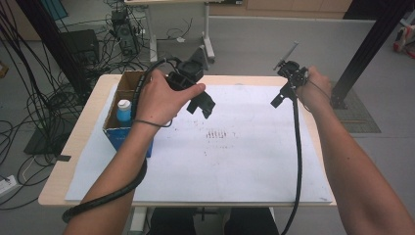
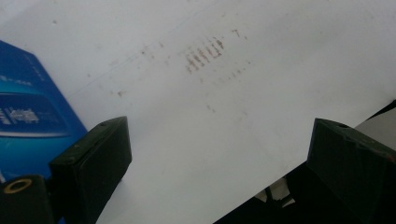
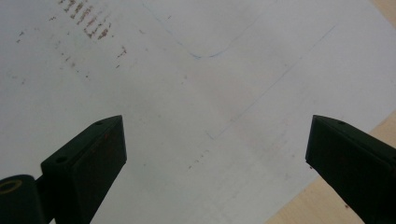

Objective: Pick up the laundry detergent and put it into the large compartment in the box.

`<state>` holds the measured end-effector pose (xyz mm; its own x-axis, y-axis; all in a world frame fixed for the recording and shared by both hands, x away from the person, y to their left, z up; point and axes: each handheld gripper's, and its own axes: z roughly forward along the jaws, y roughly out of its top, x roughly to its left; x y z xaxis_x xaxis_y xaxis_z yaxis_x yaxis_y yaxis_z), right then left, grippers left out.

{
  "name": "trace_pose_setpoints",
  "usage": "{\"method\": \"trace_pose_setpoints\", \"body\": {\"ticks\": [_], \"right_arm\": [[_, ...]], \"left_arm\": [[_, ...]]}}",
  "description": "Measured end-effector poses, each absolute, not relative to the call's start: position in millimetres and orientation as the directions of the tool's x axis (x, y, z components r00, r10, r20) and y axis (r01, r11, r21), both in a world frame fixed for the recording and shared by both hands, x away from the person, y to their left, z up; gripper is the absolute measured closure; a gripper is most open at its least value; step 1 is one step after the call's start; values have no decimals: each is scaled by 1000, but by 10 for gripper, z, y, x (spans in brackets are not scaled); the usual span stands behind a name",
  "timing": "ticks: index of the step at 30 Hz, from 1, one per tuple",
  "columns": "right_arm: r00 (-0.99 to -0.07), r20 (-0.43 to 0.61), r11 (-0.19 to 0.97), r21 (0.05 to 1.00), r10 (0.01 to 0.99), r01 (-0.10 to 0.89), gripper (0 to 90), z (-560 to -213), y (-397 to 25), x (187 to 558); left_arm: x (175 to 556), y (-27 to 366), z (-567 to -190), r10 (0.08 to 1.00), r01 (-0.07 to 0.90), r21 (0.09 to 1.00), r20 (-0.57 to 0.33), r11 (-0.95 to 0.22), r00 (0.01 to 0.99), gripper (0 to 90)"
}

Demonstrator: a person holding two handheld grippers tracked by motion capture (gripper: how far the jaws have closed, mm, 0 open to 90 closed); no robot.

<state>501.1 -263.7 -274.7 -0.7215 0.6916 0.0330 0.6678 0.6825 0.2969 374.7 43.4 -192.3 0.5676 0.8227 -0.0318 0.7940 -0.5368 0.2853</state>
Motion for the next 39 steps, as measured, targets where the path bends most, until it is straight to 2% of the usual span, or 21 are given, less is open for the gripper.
{"method": "trace_pose_setpoints", "body": {"ticks": [13,39], "right_arm": [[-721,34,683,291,692,670,48,-2771,-2646,5011],[-723,31,689,279,690,669,48,-2798,-2601,4996]], "left_arm": [[3673,258,-2218,788,772,275,-72,-573,611,71],[3623,152,-2692,778,775,234,-103,-587,620,72]]}}
